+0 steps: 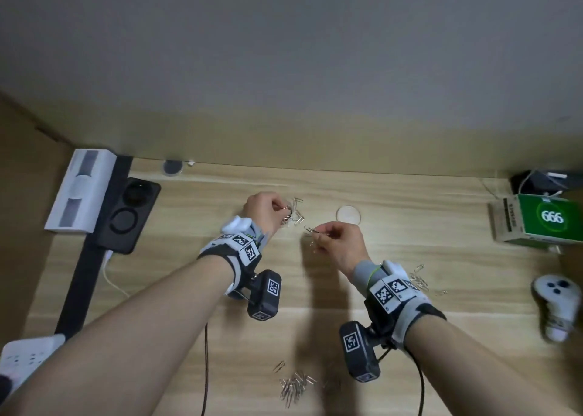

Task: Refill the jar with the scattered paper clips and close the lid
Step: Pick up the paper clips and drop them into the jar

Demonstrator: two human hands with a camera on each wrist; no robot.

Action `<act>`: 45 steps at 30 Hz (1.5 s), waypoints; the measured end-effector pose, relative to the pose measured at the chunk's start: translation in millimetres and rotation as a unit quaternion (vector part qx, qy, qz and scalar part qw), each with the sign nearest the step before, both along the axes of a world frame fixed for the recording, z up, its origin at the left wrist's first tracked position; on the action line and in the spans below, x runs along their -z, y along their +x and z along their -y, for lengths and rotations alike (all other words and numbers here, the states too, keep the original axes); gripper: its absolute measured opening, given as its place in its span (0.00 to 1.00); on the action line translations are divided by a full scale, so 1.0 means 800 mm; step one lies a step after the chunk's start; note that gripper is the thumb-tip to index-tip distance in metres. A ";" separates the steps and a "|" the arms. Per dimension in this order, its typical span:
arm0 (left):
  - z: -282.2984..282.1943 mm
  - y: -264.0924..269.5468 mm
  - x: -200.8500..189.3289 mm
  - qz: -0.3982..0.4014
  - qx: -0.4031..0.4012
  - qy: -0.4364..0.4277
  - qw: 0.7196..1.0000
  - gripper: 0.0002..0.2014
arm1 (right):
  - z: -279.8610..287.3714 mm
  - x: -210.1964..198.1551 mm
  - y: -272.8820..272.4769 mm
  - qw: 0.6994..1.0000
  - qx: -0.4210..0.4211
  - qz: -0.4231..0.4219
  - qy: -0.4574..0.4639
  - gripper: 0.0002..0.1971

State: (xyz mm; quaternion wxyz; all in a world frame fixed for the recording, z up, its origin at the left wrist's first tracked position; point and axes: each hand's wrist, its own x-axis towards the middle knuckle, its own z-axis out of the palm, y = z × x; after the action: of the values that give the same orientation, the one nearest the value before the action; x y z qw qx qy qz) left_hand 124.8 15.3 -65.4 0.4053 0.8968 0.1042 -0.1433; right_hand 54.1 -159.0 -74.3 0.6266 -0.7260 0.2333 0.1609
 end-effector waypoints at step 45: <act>-0.083 -0.056 0.042 -0.012 0.015 -0.019 1.000 0.10 | -0.038 0.010 0.059 0.917 -0.326 0.069 -0.219 0.40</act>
State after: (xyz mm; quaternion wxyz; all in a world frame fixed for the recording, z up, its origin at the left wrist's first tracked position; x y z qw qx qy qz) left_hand 79.7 81.5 -98.6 0.4187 0.8886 0.0929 -0.1626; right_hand 101.6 -128.4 -82.2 0.3795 -0.8900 -0.0307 0.2508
